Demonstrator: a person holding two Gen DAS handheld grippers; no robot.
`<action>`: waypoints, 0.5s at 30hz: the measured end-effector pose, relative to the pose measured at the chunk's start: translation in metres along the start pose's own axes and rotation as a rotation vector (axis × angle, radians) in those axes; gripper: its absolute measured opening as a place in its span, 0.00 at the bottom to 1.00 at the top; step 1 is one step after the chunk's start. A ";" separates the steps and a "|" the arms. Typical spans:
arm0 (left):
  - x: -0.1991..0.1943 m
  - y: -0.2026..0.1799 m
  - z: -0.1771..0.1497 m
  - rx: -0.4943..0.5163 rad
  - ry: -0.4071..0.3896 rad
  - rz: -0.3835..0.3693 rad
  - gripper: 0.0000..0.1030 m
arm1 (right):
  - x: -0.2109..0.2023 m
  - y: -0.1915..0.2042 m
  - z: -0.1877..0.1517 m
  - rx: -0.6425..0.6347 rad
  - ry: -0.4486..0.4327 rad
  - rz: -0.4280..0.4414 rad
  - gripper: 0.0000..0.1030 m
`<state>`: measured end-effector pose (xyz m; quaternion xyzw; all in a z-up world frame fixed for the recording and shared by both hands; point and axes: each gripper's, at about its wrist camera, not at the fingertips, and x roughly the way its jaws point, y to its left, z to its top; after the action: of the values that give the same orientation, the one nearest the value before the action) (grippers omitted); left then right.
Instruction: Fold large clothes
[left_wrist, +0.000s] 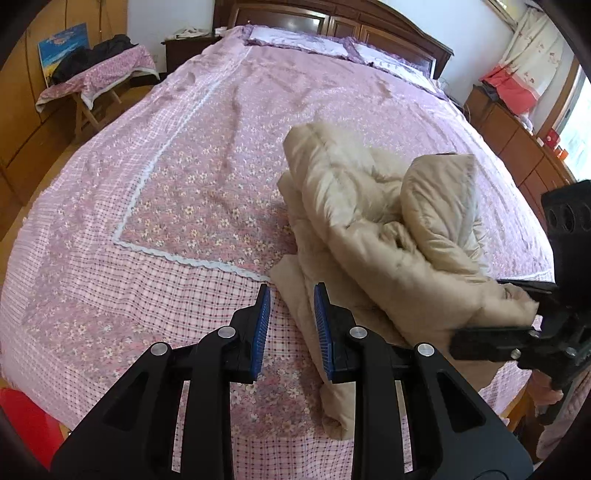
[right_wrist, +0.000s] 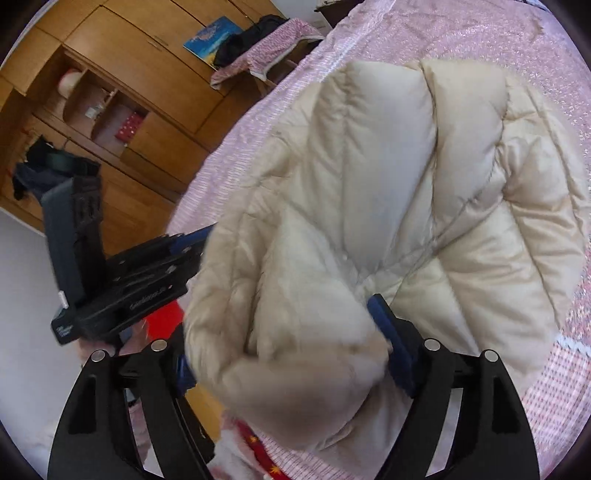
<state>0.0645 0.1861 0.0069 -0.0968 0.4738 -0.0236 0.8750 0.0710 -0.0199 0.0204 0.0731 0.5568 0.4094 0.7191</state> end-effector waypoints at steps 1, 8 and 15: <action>-0.004 0.000 0.002 -0.006 -0.005 -0.012 0.30 | -0.009 0.002 -0.004 -0.002 -0.011 0.008 0.76; -0.031 -0.026 0.019 0.034 -0.083 -0.060 0.72 | -0.080 0.001 -0.031 -0.024 -0.152 -0.006 0.76; -0.013 -0.096 0.057 0.156 -0.032 -0.095 0.85 | -0.111 -0.065 -0.051 0.125 -0.289 -0.204 0.76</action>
<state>0.1098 0.1019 0.0662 -0.0510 0.4516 -0.1002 0.8851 0.0549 -0.1545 0.0470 0.1187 0.4765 0.2842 0.8234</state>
